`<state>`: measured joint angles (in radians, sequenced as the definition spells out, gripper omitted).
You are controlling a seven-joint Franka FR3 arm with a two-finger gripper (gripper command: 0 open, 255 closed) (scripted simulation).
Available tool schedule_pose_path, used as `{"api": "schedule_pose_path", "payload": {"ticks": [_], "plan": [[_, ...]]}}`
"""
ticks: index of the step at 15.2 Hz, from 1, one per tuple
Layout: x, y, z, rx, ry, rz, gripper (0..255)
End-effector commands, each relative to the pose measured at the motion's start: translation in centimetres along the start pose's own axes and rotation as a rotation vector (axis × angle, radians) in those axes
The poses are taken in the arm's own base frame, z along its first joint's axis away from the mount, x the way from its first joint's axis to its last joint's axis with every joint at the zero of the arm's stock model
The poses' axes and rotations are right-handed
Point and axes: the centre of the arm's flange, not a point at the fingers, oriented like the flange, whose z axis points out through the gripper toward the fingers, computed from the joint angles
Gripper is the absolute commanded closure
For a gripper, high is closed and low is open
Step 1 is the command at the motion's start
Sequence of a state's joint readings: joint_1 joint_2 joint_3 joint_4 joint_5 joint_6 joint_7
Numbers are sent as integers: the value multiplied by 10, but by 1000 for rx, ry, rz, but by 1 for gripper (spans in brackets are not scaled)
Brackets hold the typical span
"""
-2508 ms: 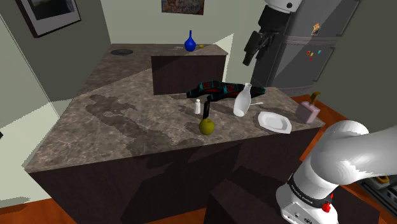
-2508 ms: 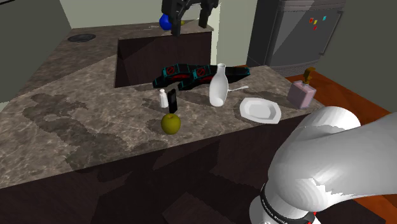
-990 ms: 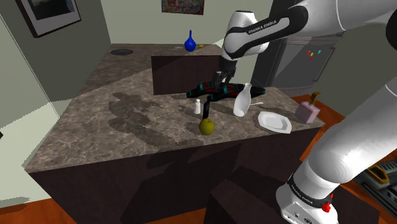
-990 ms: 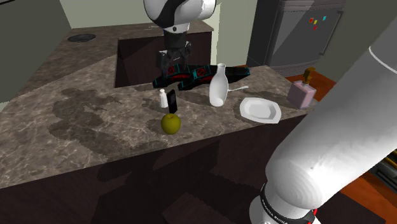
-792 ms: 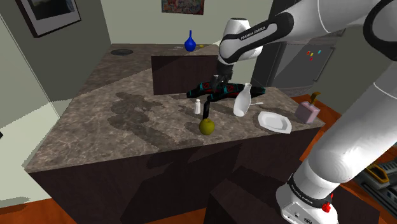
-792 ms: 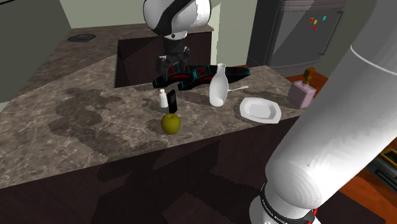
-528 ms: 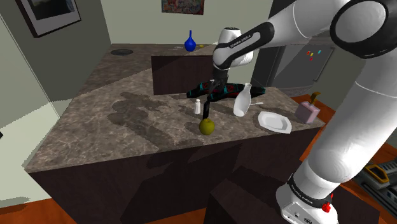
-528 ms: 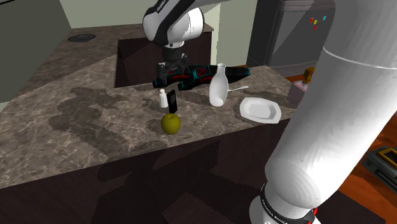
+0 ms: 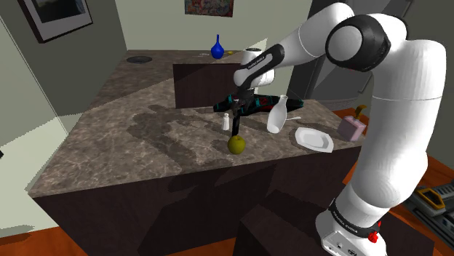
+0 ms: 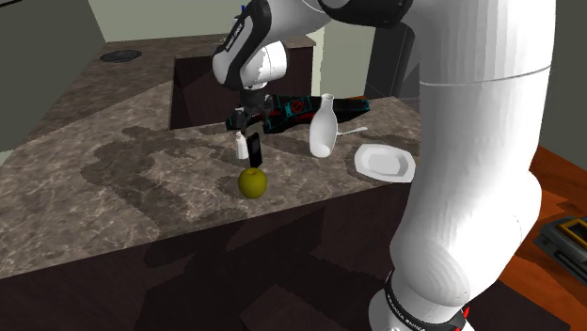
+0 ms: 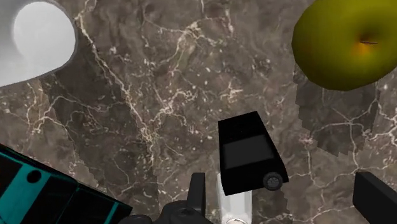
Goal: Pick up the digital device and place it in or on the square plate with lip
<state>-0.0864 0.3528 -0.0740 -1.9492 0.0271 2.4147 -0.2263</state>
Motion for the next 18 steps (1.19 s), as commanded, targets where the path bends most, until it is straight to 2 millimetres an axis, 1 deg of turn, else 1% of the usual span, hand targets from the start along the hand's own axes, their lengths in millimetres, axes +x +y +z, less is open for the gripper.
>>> {"api": "schedule_pose_path", "payload": {"ticks": [1,2,10,18], "plan": [[16,7,22,-2,-6,3,0],[22,11,32,-3,-9,4,0],[21,11,72,-3,-9,4,0],[21,11,72,-3,-9,4,0]]}}
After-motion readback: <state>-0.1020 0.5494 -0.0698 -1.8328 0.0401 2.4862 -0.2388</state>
